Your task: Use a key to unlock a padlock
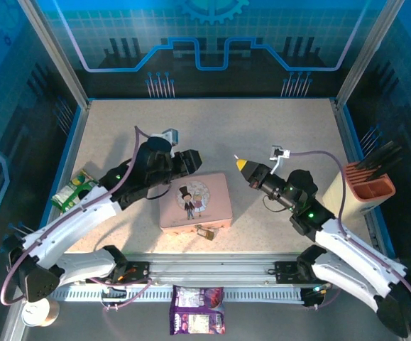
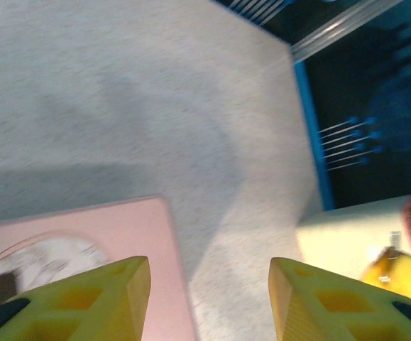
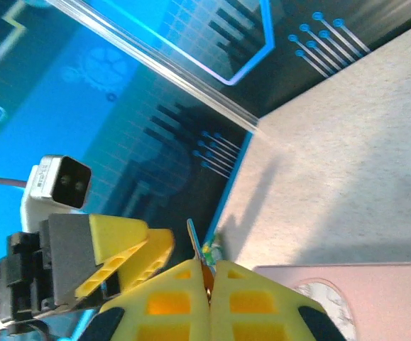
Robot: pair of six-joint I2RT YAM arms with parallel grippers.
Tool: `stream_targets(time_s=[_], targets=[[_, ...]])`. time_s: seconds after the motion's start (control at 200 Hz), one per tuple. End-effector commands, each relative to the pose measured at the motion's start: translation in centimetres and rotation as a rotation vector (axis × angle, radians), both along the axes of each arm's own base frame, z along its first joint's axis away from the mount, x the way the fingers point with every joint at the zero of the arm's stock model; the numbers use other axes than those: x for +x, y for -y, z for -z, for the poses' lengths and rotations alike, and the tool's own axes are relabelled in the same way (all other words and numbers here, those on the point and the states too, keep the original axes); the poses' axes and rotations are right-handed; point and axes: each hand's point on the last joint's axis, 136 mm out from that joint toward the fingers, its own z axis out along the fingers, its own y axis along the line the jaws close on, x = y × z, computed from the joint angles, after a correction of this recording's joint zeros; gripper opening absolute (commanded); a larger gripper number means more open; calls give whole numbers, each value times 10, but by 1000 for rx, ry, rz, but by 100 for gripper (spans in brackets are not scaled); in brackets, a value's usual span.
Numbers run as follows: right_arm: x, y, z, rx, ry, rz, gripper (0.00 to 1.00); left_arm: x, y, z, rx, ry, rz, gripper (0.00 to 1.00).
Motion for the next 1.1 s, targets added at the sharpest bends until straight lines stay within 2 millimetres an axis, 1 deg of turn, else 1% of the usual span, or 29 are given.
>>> stream_targets(time_s=[0.0, 0.12, 0.26, 0.33, 0.44, 0.505, 0.66, 0.75, 0.85, 0.961, 1.096], targets=[[-13, 18, 50, -321, -98, -7, 0, -55, -44, 59, 294, -275, -10, 50], [-19, 22, 61, -411, -124, -29, 0, -99, -34, 86, 378, -419, 62, 48], [-23, 24, 69, -422, -144, -34, 0, -149, -27, 107, 465, -536, 105, 49], [-24, 24, 74, -419, -153, -33, 0, -168, -21, 118, 474, -578, 115, 49], [-26, 23, 78, -407, -165, -42, 0, -187, -10, 139, 474, -612, 124, 50], [-28, 22, 80, -397, -169, -50, 0, -189, -3, 152, 447, -610, 118, 50], [-32, 24, 81, -385, -170, -47, 0, -174, 8, 172, 378, -534, 60, 50], [-34, 25, 80, -377, -167, -40, 0, -165, 18, 178, 361, -498, 49, 50], [-34, 26, 82, -367, -170, -31, 0, -157, 20, 184, 368, -467, 28, 51], [-35, 25, 84, -360, -175, -33, 0, -149, 21, 197, 362, -466, 7, 52], [-37, 24, 86, -361, -180, -37, 0, -135, 28, 205, 367, -438, 9, 52]])
